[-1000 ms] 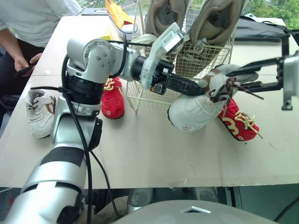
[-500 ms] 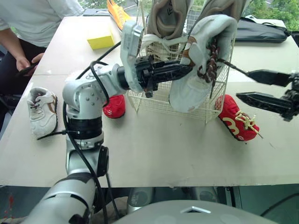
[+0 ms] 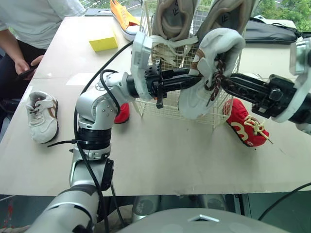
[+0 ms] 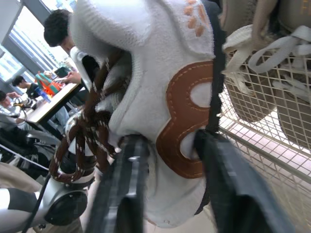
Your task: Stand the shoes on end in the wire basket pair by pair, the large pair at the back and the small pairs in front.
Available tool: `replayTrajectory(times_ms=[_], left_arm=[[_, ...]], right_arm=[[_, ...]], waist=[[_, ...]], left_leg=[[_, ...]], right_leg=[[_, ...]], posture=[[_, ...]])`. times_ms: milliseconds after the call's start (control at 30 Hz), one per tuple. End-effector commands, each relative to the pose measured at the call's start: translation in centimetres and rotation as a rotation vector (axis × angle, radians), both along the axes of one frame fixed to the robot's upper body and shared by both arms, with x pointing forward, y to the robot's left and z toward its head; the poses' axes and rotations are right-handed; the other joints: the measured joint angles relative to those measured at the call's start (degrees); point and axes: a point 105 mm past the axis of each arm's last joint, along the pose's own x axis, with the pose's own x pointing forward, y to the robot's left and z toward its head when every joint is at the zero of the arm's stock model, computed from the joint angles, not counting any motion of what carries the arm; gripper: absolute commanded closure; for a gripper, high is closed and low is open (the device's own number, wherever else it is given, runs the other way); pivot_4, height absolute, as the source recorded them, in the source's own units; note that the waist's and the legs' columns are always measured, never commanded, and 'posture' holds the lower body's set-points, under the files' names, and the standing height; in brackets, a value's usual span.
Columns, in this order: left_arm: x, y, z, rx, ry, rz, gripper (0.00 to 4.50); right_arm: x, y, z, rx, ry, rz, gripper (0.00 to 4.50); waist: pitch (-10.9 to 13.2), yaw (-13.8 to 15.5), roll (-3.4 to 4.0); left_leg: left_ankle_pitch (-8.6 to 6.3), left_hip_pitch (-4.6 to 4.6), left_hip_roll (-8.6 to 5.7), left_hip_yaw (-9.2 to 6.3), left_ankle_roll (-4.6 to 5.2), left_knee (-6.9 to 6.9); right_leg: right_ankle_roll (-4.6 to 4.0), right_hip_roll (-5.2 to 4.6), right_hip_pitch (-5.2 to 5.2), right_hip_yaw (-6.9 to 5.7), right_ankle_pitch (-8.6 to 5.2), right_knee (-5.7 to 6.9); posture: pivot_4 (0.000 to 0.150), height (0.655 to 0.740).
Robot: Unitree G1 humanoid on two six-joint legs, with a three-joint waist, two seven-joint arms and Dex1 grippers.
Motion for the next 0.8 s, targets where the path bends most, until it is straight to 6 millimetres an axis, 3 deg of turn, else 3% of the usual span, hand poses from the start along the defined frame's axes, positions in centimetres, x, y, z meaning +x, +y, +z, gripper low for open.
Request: replayTrajectory(times_ms=[33, 67, 167, 400, 567, 700, 800], left_arm=[[-1.0, -0.8, 0.6, -0.009, -0.031, -0.056, 4.01], [-1.0, -0.8, 0.5, -0.008, -0.022, -0.056, 4.01], [-0.4, -0.4, 0.7, -0.020, 0.000, -0.019, 4.01], [0.0, 1.3, 1.6, -0.046, 0.105, 0.052, 0.75], [-1.8, 3.7, 1.4, 0.006, 0.111, 0.077, 0.75], [-4.5, 5.7, -0.3, 0.092, 0.060, 0.109, 0.75], [-5.3, 6.3, -0.8, 0.082, 0.033, 0.166, 0.75]], right_arm=[[-0.8, 1.0, 0.7, 0.027, -0.031, 0.033, 4.25], [-0.8, 1.1, 0.6, 0.029, -0.030, 0.031, 4.46], [-0.7, 1.1, 0.8, 0.050, -0.048, 0.010, 4.46], [-0.1, 0.2, 1.4, 0.092, -0.104, -0.072, 4.50], [0.1, -1.2, 2.8, 0.100, -0.207, -0.130, 4.50], [0.2, -2.6, 5.0, -0.031, -0.467, -0.208, 4.50], [0.8, -2.8, 4.7, -0.163, -0.570, -0.248, 4.50]], waist=[[0.00, -0.01, 0.00], [0.00, -0.02, 0.00], [0.00, -0.03, 0.00], [0.00, -0.04, 0.00], [0.00, -0.39, 0.01], [0.00, -0.26, 0.03], [0.00, 0.14, 0.02]], left_leg=[[0.00, 0.01, 0.00, 0.00, 0.01, 0.00], [0.00, 0.02, 0.00, 0.01, 0.01, 0.00], [-0.01, 0.02, 0.00, 0.01, 0.01, 0.00], [0.00, 0.00, 0.02, -0.03, 0.01, 0.00], [0.00, 0.06, 0.07, -0.01, 0.00, -0.07], [0.00, 0.08, 0.10, 0.02, -0.01, -0.11], [0.00, 0.08, 0.13, 0.04, -0.01, -0.11]], right_leg=[[0.00, 0.00, 0.00, 0.00, 0.00, 0.01], [0.00, 0.01, 0.00, 0.00, 0.00, 0.02], [0.00, 0.01, 0.00, 0.00, 0.00, 0.02], [0.00, 0.00, 0.00, -0.01, 0.00, 0.02], [0.00, 0.03, -0.03, 0.02, 0.00, 0.03], [-0.01, 0.02, -0.03, 0.03, -0.01, 0.01], [0.00, -0.03, -0.04, 0.03, -0.01, -0.01]], posture=[[0.150, 0.7400], [0.150, 0.7400], [0.150, 0.7400], [0.150, 0.7400], [0.150, 0.7400], [0.150, 0.7400], [0.150, 0.7400]])
